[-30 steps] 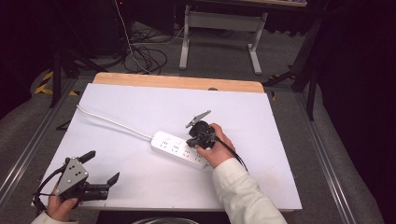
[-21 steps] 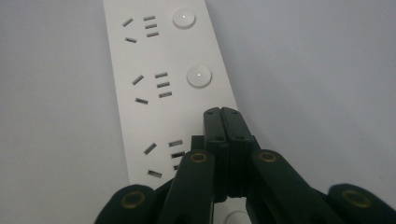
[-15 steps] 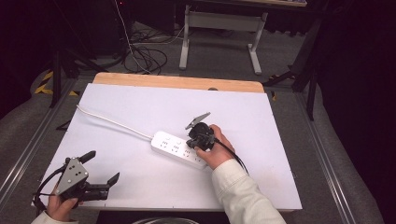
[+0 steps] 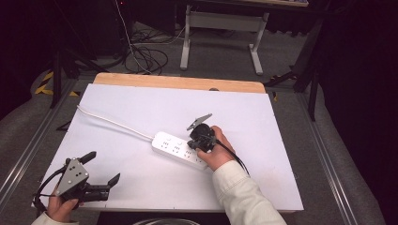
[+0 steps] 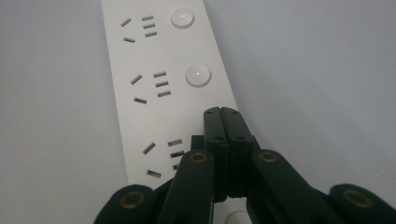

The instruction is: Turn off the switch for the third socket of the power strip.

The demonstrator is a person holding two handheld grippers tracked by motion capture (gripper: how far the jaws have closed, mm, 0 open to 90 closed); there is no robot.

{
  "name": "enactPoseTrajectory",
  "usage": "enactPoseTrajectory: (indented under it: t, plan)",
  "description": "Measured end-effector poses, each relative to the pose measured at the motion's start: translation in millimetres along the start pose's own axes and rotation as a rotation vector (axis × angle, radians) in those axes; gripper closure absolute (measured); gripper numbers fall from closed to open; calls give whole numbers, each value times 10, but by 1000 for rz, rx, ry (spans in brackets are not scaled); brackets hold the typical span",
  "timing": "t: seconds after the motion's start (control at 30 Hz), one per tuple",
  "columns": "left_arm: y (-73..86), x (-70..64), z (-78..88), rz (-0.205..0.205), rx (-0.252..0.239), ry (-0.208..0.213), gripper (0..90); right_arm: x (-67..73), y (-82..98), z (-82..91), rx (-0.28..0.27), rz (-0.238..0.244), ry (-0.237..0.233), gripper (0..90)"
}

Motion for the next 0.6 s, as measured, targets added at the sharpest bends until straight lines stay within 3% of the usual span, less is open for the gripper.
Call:
enactPoseTrajectory:
  t: [0.6]
  plan:
    - [1,-4,-3,-4,3,5,1,18,-8,-1,25,2,33,900]
Point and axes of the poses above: each handheld gripper's, and its own axes: z roughly backward along the jaws, y roughly out of its underside, x roughly to its left, the point moved 9 cm from there along -z, roughly forward along the jaws, and after that the axes turned 6 degrees about y, right-handed, at the moved point
